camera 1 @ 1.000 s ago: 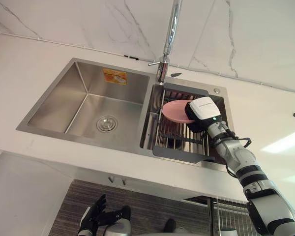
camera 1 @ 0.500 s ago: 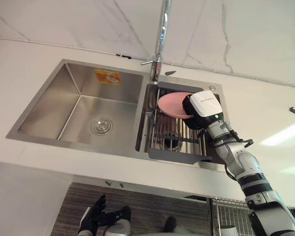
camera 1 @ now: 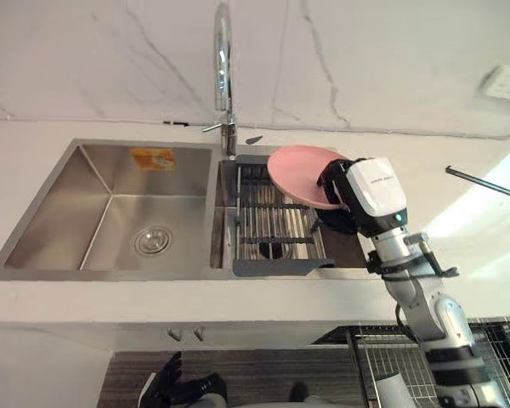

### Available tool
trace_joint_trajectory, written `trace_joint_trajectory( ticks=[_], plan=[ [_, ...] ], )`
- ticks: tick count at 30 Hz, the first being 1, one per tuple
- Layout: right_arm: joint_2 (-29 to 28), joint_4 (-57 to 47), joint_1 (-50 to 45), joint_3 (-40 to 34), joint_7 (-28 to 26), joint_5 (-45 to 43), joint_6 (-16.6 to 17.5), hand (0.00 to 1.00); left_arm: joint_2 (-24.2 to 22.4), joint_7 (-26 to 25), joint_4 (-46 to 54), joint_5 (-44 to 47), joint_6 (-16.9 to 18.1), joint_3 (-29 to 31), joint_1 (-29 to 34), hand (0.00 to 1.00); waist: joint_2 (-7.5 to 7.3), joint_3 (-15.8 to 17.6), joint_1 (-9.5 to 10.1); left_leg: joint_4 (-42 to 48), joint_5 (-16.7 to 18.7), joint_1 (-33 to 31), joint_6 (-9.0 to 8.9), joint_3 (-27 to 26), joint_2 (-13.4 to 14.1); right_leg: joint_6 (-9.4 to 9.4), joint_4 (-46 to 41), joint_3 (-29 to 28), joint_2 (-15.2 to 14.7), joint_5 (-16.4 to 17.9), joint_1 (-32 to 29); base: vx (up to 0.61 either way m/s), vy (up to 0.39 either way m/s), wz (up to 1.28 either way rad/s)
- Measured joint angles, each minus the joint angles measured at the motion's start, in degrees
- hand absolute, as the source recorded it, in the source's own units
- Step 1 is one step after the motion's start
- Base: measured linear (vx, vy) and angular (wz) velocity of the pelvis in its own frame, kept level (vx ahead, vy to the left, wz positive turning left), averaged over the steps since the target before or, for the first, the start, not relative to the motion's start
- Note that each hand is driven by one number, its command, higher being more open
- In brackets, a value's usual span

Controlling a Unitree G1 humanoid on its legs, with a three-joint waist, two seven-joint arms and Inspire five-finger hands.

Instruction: Walk over to the sink, pick up the cup, carry it to the dishwasher, place the cup inside the dishwasher, then close the dishwasher door

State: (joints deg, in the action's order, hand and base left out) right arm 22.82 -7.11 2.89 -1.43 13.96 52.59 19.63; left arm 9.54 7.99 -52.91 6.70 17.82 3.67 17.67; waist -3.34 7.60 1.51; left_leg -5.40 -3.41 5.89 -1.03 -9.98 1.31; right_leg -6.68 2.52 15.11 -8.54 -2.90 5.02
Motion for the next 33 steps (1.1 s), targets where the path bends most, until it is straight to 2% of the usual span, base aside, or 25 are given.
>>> trace_joint_trajectory(
  ticks=[9, 16, 17, 18, 20, 23, 27, 29, 30, 31, 32, 33],
  plan=[
    [-5.2, -1.9, -10.3, -3.1, 2.3, -1.9, 0.2, 0.0, -0.4, -1.8, -1.7, -1.4, 0.0, 0.0, 0.3, 1.0, 1.28, -1.3, -1.66, 0.0, 0.7, 2.4, -0.56, -3.4, 1.2, 0.99, 0.3, -3.5, 1.1, -0.7, 0.5, 0.0, -0.014, -0.21],
    [-6.3, -5.7, -14.2, -3.7, 6.0, -4.2, 0.2, 0.0, -0.7, -1.8, -2.3, -2.2, 0.2, -0.7, 0.8, 1.0, 2.69, -2.0, -2.6, 1.1, 2.4, 3.5, -1.34, -5.0, 1.9, 1.32, 0.4, -6.3, 2.2, -0.6, 0.3, 0.01, -0.007, -0.2],
    [-7.0, -5.9, -14.2, -4.4, 6.5, -4.2, 0.2, 0.0, -0.8, -1.8, -2.5, -2.2, 0.5, -0.7, 0.8, 1.0, 2.62, -2.1, -2.5, 4.2, 4.0, 2.3, -1.39, -4.8, 1.7, 1.57, 0.4, -7.5, 2.3, -0.8, -0.2, 0.04, 0.005, -0.5],
    [-7.1, -5.9, -14.0, -5.0, 6.6, -4.2, 0.1, 0.0, -1.1, -1.8, -2.1, -2.1, 1.2, -0.4, 1.0, 1.0, 2.89, -2.1, -1.76, 8.4, 6.2, 1.1, -1.31, -3.2, 2.1, 1.78, 0.4, -9.4, 2.6, -0.9, -0.7, 0.04, 0.003, -0.62],
    [-7.0, -5.9, -13.7, -5.5, 7.1, -4.2, 0.1, 0.0, -1.6, -1.8, -2.1, -2.2, 1.7, -0.4, 1.0, 1.0, 3.64, -2.0, -1.6, 11.9, 9.2, 0.7, -1.41, -1.6, 2.5, 1.76, 0.5, -12.1, 3.3, -1.5, -0.8, 0.02, 0.01, -0.79],
    [-7.0, -5.9, -13.7, -6.9, 9.1, -4.2, -0.2, 0.0, -2.2, -1.8, -2.8, -2.2, 2.2, 0.4, 1.9, 1.0, 3.98, -1.6, -2.57, 14.6, 11.6, 0.5, -1.05, -3.4, 2.5, 1.25, 0.6, -16.3, 3.6, -2.4, -2.1, -0.02, 0.06, -0.74],
    [-8.8, -5.8, -13.7, -9.2, 11.4, -4.1, -1.6, 0.0, -3.8, -1.8, -0.2, -2.1, 2.2, 2.3, 3.5, 1.0, 3.87, -0.4, -2.33, 18.9, 15.2, -2.0, -0.34, -5.1, 1.2, 0.52, 0.4, -22.5, 3.6, -3.9, -6.7, -0.08, 0.093, -0.86],
    [-11.1, -5.7, -14.4, -9.3, 12.6, -3.9, -1.9, 0.0, -4.5, -2.1, 1.4, -1.2, 1.6, 2.8, 3.9, 1.0, 4.0, 0.7, -2.58, 19.7, 15.6, -2.2, 0.05, -6.9, 1.8, 5.04, 0.2, -19.1, 3.5, -0.7, -7.4, -0.14, 0.098, -0.73],
    [-11.5, -5.4, -14.5, -9.1, 13.4, -3.5, -1.9, 0.0, -4.9, -3.0, 1.4, -1.1, 1.4, 2.8, 3.5, 1.0, 4.85, 1.4, -2.36, 18.6, 14.9, -1.6, 1.01, -8.2, 2.9, 8.53, -0.6, -14.6, 3.3, 1.9, -7.4, -0.17, 0.018, -0.87],
    [-11.3, -5.3, -13.8, -8.2, 14.3, -2.8, -1.9, 0.0, -5.4, -3.7, 1.6, -0.6, 1.4, 2.9, 3.4, 1.0, 4.96, 2.5, -1.82, 19.0, 14.6, -1.1, 1.5, -11.0, 3.8, 7.39, -10.5, -10.0, 2.1, 2.4, -10.9, -0.19, -0.002, -0.89],
    [-11.4, -5.3, -13.8, -7.6, 14.9, -2.5, -1.8, 0.0, -4.9, -3.7, 2.1, 0.2, 1.4, 2.9, 3.7, 1.0, 4.04, 3.0, -1.92, 19.8, 15.0, -1.1, 1.41, -11.7, 3.2, 7.47, -15.7, -8.0, 1.0, 2.3, -12.6, -0.18, -0.02, -0.8],
    [-11.6, -5.1, -14.0, -6.9, 16.0, -1.3, -1.8, 0.0, -3.8, -3.1, 3.5, 1.4, 1.4, 2.8, 4.4, 1.0, 2.0, 3.3, -1.95, 20.9, 16.5, -1.4, 1.15, -10.8, 0.9, 4.46, -16.9, -7.3, -0.4, 1.7, -12.9, -0.2, 0.037, -0.76]
  ],
)
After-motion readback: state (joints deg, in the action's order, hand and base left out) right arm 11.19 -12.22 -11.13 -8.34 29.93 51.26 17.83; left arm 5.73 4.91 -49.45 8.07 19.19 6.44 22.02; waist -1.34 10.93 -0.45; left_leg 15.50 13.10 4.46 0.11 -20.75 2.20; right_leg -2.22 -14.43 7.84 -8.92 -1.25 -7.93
